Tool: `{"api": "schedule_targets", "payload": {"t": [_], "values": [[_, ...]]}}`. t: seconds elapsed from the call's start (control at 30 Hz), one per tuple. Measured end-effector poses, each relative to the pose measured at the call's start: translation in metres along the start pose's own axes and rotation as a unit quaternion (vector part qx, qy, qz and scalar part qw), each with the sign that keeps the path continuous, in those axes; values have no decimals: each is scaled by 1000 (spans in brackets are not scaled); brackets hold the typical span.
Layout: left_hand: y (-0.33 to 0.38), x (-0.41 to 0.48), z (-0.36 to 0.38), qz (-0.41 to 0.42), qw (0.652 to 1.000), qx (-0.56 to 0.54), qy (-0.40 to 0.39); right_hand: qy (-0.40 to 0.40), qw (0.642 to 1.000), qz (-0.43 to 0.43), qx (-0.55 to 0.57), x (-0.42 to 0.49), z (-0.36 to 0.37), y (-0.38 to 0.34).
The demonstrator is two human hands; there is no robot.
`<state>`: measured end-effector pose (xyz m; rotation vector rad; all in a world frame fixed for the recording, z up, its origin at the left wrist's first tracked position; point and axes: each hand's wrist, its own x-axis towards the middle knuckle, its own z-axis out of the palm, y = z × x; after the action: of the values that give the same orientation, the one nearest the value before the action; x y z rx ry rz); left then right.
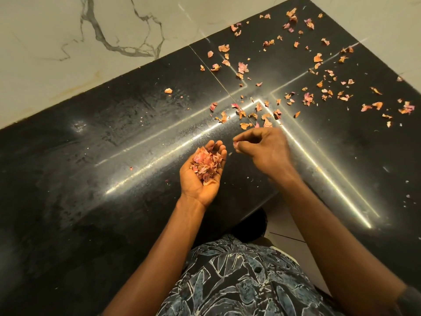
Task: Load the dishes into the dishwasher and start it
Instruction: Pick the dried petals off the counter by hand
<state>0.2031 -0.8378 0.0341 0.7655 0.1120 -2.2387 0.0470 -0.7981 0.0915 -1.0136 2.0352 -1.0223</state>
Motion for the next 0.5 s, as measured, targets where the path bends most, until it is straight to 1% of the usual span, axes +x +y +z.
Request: {"api": "schedule_targets", "payload": {"t": [0.1,0.2,0.27,0.33,0.43,0.5], "values": [[-3,0,3,4,999,28,20,-29,994,-92,-48,-18,14,-20],[-5,1,2,0,999,27,42,-24,973,-183,-140,-24,27,-30],[-6,1,2,-4,998,34,49,-35,959,-196,-200,-24,29,-31],[-6,1,1,-5,998,36,55,-55,953,-191,-231,-24,29,-32],[-6,1,0,-5,998,35,58,-73,954,-182,-227,-25,25,-34],[-6,1,1,-4,998,27,49,-56,955,-195,-217,-22,25,-33]]}}
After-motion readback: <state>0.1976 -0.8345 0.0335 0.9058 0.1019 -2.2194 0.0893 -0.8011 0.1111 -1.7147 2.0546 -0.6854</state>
